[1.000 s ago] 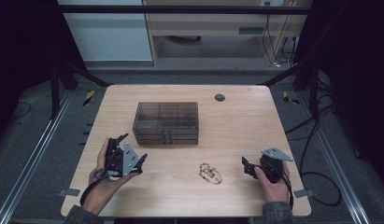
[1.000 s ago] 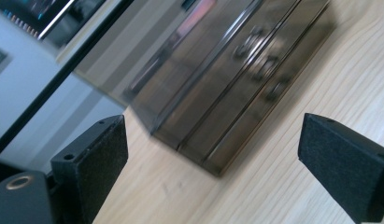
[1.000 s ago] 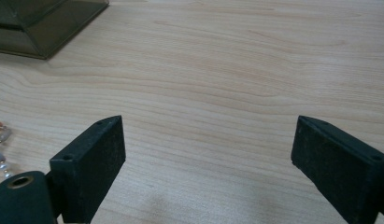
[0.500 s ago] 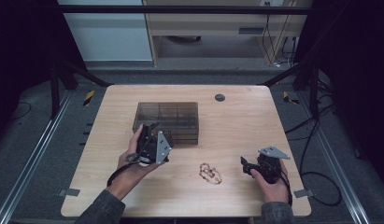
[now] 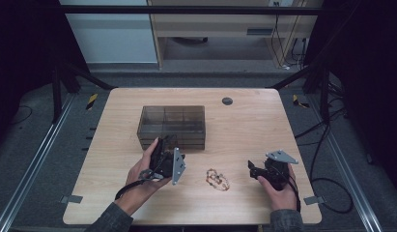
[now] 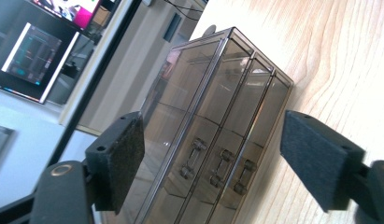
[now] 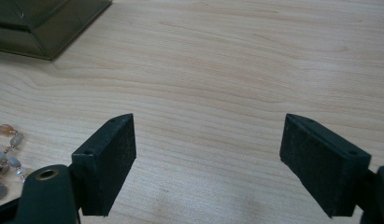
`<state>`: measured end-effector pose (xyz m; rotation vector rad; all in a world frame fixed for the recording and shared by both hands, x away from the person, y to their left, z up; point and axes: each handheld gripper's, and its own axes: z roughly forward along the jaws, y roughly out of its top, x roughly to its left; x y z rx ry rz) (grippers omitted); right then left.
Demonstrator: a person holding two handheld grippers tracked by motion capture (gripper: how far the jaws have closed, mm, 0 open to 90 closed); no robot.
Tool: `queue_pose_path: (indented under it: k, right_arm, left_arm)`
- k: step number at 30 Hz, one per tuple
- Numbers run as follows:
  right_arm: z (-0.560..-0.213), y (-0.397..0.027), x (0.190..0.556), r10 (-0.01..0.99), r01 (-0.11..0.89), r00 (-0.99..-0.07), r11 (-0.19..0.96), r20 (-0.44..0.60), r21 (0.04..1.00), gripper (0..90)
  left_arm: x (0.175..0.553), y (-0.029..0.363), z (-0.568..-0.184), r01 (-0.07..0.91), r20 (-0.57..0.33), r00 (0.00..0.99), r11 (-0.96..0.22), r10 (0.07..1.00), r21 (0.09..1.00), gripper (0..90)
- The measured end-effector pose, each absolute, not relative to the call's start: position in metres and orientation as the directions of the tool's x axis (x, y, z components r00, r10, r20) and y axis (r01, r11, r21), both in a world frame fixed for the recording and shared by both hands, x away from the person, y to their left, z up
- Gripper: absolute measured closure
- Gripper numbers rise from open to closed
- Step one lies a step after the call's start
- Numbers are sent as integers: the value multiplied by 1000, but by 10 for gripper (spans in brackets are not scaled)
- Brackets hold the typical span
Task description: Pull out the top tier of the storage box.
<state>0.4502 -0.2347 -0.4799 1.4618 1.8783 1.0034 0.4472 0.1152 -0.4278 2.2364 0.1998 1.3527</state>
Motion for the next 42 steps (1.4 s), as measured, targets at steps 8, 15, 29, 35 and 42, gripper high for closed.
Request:
queue_pose_path:
  k: [8, 15, 29, 35, 42]
  right_arm:
    - [-478, -236, 451, 968, 585, -247, 113, 43, 803, 215]
    - [-475, -234, 452, 963, 614, -267, 136, 43, 777, 209]
    - [-474, -234, 451, 963, 606, -267, 134, 41, 784, 151]
    - [-473, -233, 450, 963, 587, -267, 133, 35, 799, 146]
    - [-473, -233, 451, 960, 587, -276, 124, 54, 800, 141]
  left_arm:
    - [443, 109, -440, -160, 848, 439, -903, 297, 398, 340]
    - [441, 106, -448, -162, 886, 381, -925, 263, 345, 392]
    - [439, 104, -456, -153, 923, 316, -949, 217, 276, 473]
    - [440, 107, -461, -147, 937, 289, -958, 196, 246, 500]
    - [443, 108, -466, -131, 954, 246, -969, 173, 210, 551]
